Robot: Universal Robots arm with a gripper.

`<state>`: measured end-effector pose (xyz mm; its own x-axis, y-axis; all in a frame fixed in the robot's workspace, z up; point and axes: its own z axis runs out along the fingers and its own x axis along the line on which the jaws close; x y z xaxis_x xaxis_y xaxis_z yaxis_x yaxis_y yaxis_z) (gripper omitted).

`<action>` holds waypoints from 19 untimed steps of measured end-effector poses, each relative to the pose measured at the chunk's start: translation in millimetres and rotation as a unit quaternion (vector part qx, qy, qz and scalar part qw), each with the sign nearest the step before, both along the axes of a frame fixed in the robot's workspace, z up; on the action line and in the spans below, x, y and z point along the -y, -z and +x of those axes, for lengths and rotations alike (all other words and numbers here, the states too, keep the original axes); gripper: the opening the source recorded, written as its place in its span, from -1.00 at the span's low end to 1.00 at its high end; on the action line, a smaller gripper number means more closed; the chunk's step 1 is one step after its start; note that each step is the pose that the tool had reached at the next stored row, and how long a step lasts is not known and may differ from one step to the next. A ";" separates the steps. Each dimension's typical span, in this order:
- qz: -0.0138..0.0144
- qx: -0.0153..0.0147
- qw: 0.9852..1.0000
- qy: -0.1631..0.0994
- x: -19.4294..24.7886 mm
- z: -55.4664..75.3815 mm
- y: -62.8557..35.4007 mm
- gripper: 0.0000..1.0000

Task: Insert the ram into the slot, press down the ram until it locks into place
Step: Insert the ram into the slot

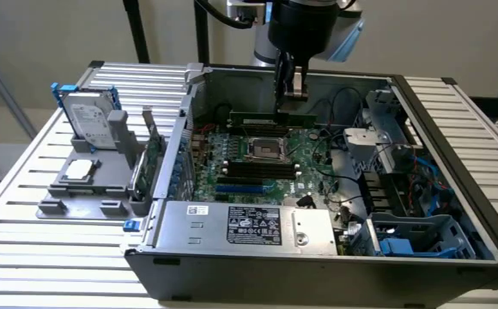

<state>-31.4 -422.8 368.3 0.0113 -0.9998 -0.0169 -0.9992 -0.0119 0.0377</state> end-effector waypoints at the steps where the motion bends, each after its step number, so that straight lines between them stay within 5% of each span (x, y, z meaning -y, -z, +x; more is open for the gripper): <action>1: 0.000 0.000 1.000 0.000 0.0 0.0 0.0 -0.73; 19: 0.000 0.000 1.000 0.002 -9.2 -2.3 28.7 -0.73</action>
<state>-33.8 -413.6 339.5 0.0065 -0.9998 -0.0168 -0.9993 -0.0071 0.0377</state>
